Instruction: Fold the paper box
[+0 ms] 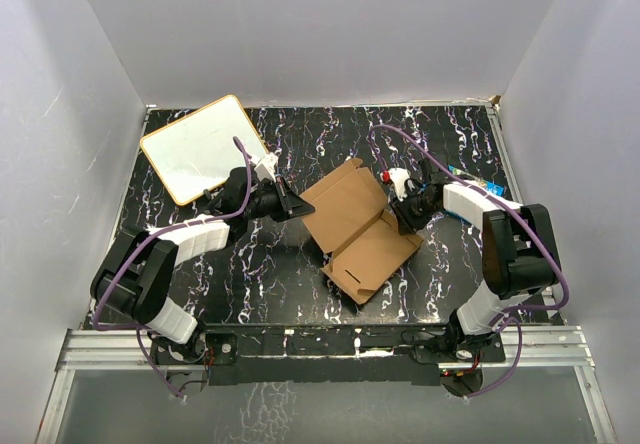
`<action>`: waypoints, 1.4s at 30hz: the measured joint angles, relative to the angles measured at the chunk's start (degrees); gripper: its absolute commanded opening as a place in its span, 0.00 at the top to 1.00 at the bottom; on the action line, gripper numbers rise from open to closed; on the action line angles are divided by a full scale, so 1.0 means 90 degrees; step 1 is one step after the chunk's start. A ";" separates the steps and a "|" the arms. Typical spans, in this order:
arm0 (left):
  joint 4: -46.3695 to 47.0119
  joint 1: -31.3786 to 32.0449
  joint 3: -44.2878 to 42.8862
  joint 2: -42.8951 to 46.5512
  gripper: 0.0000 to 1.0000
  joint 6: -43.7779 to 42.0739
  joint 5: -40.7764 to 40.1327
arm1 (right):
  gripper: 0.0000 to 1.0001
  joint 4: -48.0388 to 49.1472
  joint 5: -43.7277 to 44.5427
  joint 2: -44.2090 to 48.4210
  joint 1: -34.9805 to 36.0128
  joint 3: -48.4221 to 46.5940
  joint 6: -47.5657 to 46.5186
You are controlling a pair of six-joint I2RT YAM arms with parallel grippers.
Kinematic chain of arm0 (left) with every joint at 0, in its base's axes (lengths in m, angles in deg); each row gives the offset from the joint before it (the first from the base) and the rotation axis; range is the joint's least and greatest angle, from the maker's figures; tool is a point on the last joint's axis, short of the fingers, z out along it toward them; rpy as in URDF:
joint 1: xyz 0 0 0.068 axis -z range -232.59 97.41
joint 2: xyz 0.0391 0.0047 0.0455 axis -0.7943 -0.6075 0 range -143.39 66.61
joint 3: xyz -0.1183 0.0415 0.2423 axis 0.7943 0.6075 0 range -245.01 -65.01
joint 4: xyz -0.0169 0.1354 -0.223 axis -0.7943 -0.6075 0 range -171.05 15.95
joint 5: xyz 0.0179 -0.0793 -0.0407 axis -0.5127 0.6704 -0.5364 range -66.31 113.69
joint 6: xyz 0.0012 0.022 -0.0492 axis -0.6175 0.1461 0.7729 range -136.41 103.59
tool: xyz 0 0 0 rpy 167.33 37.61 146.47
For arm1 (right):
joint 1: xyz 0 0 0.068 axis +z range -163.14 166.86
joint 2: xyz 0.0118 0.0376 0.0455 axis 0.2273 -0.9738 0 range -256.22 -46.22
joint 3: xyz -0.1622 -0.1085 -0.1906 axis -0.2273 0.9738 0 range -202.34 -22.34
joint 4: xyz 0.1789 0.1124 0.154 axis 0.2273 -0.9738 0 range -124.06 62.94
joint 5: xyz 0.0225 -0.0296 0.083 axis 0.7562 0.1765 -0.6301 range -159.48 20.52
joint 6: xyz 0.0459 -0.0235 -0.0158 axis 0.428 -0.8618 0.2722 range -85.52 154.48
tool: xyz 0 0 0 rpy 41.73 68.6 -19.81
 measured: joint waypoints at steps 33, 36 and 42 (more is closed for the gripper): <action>-0.0418 0.0024 -0.0401 0.0000 1.00 -0.0481 -0.0015 | 0.59 0.0763 0.0435 0.0707 0.0032 0.0500 0.0452; -0.0457 0.0024 -0.0454 0.0000 1.00 -0.0510 -0.0007 | 0.59 0.0763 0.0391 0.0695 -0.0007 0.0500 0.0454; -0.0461 0.0024 -0.0534 0.0000 1.00 -0.0561 0.0029 | 0.71 0.0784 0.0345 0.0549 -0.0012 0.0500 0.0466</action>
